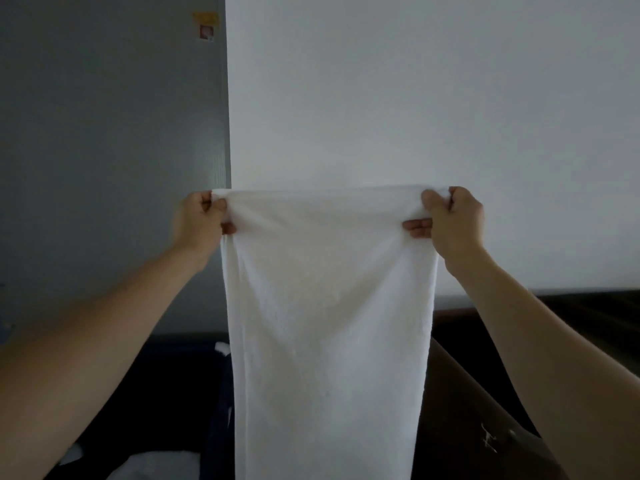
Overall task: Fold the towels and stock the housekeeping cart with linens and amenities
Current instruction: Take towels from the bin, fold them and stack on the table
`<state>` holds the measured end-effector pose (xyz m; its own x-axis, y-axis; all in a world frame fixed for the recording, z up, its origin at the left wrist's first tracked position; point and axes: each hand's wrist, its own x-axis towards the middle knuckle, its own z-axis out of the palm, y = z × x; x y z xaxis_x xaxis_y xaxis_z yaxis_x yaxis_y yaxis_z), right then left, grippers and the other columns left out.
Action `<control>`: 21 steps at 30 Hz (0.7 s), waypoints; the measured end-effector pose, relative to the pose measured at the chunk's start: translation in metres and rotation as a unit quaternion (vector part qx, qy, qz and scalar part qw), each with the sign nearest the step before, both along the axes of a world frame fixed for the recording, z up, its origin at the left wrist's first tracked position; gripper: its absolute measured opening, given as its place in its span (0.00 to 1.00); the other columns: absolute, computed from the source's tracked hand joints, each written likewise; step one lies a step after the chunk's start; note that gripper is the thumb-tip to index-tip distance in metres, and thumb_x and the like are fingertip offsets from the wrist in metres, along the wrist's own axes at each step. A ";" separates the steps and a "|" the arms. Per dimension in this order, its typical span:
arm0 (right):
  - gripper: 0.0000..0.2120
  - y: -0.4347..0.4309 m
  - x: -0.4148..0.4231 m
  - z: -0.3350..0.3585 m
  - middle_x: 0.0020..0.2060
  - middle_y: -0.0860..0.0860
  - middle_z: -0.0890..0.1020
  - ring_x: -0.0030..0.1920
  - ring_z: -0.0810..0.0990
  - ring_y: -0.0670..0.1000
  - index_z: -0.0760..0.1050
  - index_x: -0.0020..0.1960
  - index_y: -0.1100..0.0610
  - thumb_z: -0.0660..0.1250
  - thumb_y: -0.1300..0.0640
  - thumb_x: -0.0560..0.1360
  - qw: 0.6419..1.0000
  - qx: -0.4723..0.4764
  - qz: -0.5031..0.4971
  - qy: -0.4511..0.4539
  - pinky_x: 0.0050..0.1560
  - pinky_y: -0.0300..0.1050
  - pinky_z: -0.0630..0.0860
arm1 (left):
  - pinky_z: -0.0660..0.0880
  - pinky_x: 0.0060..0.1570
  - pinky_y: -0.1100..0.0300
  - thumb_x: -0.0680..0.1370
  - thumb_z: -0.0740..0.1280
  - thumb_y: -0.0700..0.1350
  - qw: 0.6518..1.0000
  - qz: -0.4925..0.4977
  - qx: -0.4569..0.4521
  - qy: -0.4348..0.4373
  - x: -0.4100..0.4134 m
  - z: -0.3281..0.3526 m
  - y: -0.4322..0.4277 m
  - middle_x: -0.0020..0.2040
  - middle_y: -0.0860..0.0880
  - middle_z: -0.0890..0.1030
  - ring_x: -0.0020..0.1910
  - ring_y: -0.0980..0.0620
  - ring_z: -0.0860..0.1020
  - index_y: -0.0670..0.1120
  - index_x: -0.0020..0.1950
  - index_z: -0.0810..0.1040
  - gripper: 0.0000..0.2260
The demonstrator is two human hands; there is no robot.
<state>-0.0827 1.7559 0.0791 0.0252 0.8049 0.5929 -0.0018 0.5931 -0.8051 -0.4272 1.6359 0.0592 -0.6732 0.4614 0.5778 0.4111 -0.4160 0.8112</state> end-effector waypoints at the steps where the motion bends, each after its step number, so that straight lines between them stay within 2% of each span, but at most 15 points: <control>1: 0.15 0.007 -0.002 -0.004 0.30 0.48 0.84 0.32 0.85 0.57 0.72 0.60 0.62 0.64 0.53 0.80 1.000 -0.013 0.000 -0.009 0.39 0.57 0.83 | 0.82 0.37 0.57 0.83 0.61 0.39 1.000 0.008 -0.015 -0.002 -0.002 -0.004 0.008 0.49 0.45 0.79 0.40 0.53 0.78 0.42 0.55 0.75 0.05; 2: 0.17 0.014 -0.005 -0.008 0.30 0.50 0.84 0.32 0.85 0.58 0.70 0.64 0.64 0.64 0.53 0.80 0.999 -0.028 0.005 -0.019 0.40 0.58 0.84 | 0.82 0.38 0.56 0.83 0.61 0.39 0.999 0.019 -0.032 -0.006 -0.004 -0.010 0.016 0.51 0.44 0.78 0.40 0.52 0.78 0.41 0.55 0.75 0.05; 4: 0.17 0.027 -0.012 -0.017 0.34 0.53 0.83 0.33 0.85 0.58 0.70 0.64 0.65 0.64 0.55 0.81 0.998 -0.050 0.026 -0.027 0.40 0.60 0.83 | 0.82 0.41 0.53 0.83 0.61 0.40 0.997 0.040 -0.062 -0.015 -0.009 -0.020 0.031 0.53 0.43 0.77 0.42 0.51 0.78 0.38 0.59 0.75 0.08; 6: 0.16 0.040 -0.017 -0.020 0.31 0.51 0.83 0.33 0.85 0.58 0.71 0.62 0.64 0.63 0.54 0.81 0.998 -0.048 0.035 -0.024 0.43 0.62 0.83 | 0.81 0.43 0.51 0.83 0.61 0.41 0.996 0.054 -0.069 -0.017 -0.011 -0.021 0.042 0.54 0.43 0.76 0.43 0.50 0.78 0.36 0.61 0.73 0.10; 8: 0.16 0.053 -0.022 -0.016 0.29 0.48 0.83 0.33 0.86 0.57 0.70 0.63 0.64 0.63 0.54 0.81 0.999 -0.029 0.032 -0.008 0.44 0.63 0.82 | 0.81 0.44 0.52 0.83 0.60 0.41 0.997 0.054 -0.047 -0.022 -0.010 -0.009 0.053 0.55 0.43 0.75 0.47 0.48 0.78 0.37 0.60 0.72 0.09; 10: 0.12 0.065 -0.026 -0.004 0.31 0.49 0.83 0.33 0.86 0.56 0.71 0.59 0.62 0.63 0.54 0.81 0.999 -0.007 0.034 0.015 0.44 0.63 0.82 | 0.81 0.45 0.52 0.83 0.60 0.41 0.998 0.062 -0.011 -0.015 -0.008 0.013 0.062 0.55 0.43 0.75 0.49 0.48 0.78 0.39 0.61 0.71 0.08; 13: 0.05 0.079 -0.030 0.025 0.38 0.50 0.81 0.34 0.86 0.56 0.71 0.47 0.55 0.64 0.55 0.80 0.998 0.025 0.045 0.045 0.42 0.64 0.82 | 0.82 0.40 0.58 0.83 0.59 0.40 0.997 0.065 0.046 0.007 0.000 0.054 0.070 0.50 0.49 0.75 0.46 0.53 0.78 0.45 0.53 0.70 0.02; 14: 0.06 0.082 -0.030 0.035 0.38 0.50 0.80 0.34 0.86 0.56 0.70 0.45 0.53 0.63 0.55 0.80 0.997 0.033 0.046 0.052 0.42 0.64 0.82 | 0.81 0.40 0.60 0.83 0.59 0.40 0.996 0.068 0.058 0.013 0.002 0.066 0.071 0.47 0.51 0.75 0.45 0.55 0.77 0.48 0.49 0.70 0.05; 16: 0.06 0.084 -0.029 0.050 0.39 0.52 0.81 0.34 0.86 0.56 0.69 0.45 0.51 0.63 0.55 0.80 0.996 0.047 0.051 0.060 0.42 0.63 0.82 | 0.82 0.41 0.57 0.83 0.60 0.40 0.994 0.082 0.072 0.023 0.004 0.084 0.069 0.45 0.54 0.74 0.44 0.56 0.77 0.52 0.46 0.69 0.09; 21: 0.06 0.066 -0.021 0.064 0.42 0.55 0.80 0.34 0.86 0.57 0.69 0.45 0.52 0.62 0.56 0.80 0.993 0.074 0.054 0.070 0.39 0.59 0.83 | 0.83 0.42 0.53 0.82 0.62 0.41 0.992 0.086 0.088 0.044 0.006 0.093 0.040 0.44 0.54 0.75 0.42 0.58 0.78 0.52 0.45 0.70 0.08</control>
